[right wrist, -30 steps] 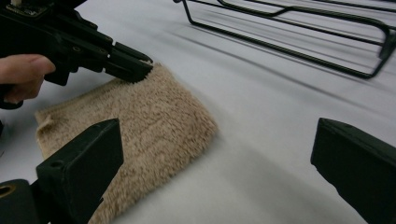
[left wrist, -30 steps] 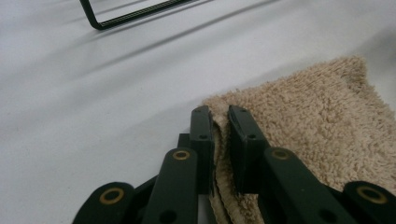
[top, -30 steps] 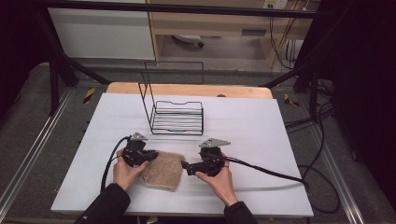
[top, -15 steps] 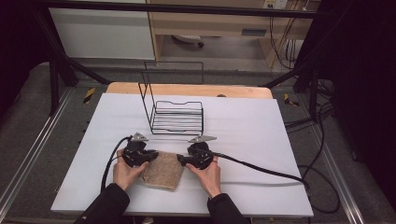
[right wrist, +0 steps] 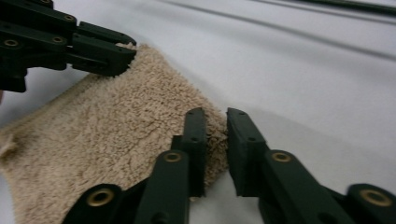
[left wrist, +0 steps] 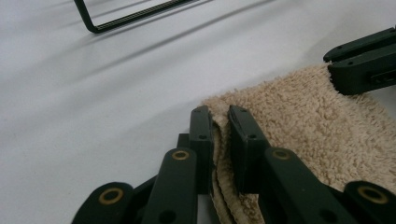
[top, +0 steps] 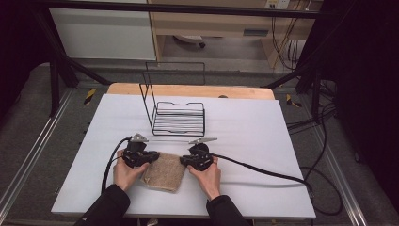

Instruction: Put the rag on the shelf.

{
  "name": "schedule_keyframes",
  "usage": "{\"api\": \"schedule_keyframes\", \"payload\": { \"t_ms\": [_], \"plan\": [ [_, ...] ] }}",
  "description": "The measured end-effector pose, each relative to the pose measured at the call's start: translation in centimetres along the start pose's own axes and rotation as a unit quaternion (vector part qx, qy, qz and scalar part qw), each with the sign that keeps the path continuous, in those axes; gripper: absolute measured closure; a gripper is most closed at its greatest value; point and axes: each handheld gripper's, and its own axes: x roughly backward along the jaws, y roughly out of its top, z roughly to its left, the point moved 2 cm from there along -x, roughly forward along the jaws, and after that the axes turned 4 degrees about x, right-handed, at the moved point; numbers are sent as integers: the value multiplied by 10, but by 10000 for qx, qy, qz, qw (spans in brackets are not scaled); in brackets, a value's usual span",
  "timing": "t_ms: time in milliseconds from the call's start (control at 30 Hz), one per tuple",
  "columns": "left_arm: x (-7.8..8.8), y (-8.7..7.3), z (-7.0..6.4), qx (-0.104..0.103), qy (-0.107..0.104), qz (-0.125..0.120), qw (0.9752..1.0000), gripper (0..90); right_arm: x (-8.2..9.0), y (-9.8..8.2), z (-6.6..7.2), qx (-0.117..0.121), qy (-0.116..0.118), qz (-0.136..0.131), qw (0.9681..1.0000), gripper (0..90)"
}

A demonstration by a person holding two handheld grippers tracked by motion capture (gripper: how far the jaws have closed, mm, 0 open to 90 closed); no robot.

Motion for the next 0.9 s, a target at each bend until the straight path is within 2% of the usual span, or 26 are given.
{"api": "schedule_keyframes", "payload": {
  "t_ms": [300, 500, 633, 800, 900],
  "plan": [
    [1, 0, 3, 198, -121, -25, 9997, 829, 1, 1, 0, -84, 42, 22, 10000, 846],
    [4, -1, 4, 234, -186, -120, 9995, 836, 6, 2, 2, 18, 27, -140, 9999, 850],
    [11, -2, 3, 257, -234, -306, 9989, 837, 11, 3, 5, 56, 59, -243, 9997, 852],
    [29, -2, 1, 248, -330, -696, 9967, 838, 23, 7, 11, 198, 203, -570, 9980, 854],
    [34, -2, -2, 216, -327, -811, 9959, 837, 29, 8, 14, 289, 265, -698, 9968, 855]
  ]
}}
